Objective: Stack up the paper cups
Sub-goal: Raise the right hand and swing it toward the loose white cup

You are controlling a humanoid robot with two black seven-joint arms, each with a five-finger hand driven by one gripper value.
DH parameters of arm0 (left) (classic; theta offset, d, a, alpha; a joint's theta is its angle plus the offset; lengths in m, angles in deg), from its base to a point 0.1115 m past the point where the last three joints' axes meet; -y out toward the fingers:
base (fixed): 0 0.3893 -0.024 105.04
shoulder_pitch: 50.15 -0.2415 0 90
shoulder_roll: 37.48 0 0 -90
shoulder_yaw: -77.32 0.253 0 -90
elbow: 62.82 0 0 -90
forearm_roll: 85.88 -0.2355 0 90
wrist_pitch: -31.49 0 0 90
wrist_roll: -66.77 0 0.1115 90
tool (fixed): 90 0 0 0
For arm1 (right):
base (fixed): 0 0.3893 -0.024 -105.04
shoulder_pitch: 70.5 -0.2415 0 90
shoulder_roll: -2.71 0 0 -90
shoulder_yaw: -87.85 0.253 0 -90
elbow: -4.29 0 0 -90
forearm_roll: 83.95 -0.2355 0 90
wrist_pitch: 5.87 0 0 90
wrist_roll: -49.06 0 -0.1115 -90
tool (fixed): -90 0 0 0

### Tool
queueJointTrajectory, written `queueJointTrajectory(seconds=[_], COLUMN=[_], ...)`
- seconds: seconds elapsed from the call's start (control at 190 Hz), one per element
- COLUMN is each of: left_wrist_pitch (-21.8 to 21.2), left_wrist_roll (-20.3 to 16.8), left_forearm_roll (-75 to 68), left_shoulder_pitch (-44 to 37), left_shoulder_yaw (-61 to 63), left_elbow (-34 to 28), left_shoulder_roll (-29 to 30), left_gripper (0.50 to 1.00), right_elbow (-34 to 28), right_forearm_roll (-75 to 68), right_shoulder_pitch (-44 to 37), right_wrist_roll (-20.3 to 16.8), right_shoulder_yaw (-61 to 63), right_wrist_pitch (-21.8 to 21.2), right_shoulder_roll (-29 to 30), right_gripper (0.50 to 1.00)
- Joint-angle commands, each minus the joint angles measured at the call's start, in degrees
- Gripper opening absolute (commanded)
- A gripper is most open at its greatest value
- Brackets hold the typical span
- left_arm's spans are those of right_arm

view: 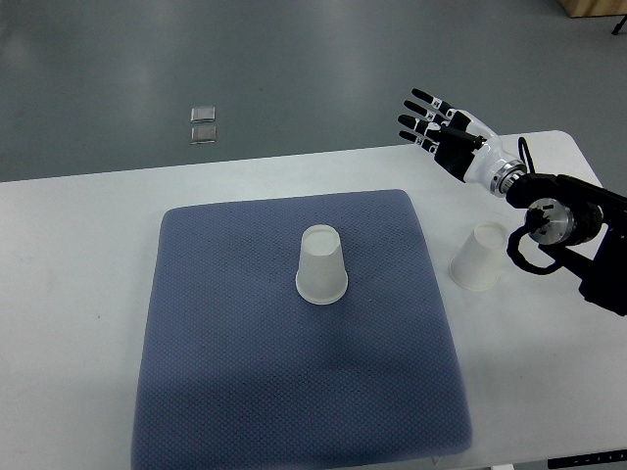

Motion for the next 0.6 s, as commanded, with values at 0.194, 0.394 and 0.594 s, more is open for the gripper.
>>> queueJointTrajectory(seconds=[0.194,0.394,0.594], left_wrist_pitch=[0.00,0.00,0.09], left_wrist_roll=[0.00,-0.09,-0.09], left_forearm_roll=[0.00,0.00,0.00], left_shoulder_pitch=[0.05,0.14,0.49], left_shoulder_yaw=[0.00,0.00,0.09], left_elbow=[0.16,0.07,-0.10], left_shoulder_roll=[0.00,0.00,0.00], left_gripper=[1.000,1.000,1.000], right_elbow=[0.00,-0.71,-4.39], right_forearm_roll=[0.04,4.78,5.58], right_shoulder_pitch=[0.24,-3.01,-16.89], right_wrist_roll=[0.00,-0.18,-1.93], right_shoulder_yaw=[-0.77,-4.11,-27.57], right_wrist_pitch=[0.17,0.17,-0.44], right_shoulder_roll=[0.32,-1.79,-9.44], right_gripper=[0.924,0.924,0.924])
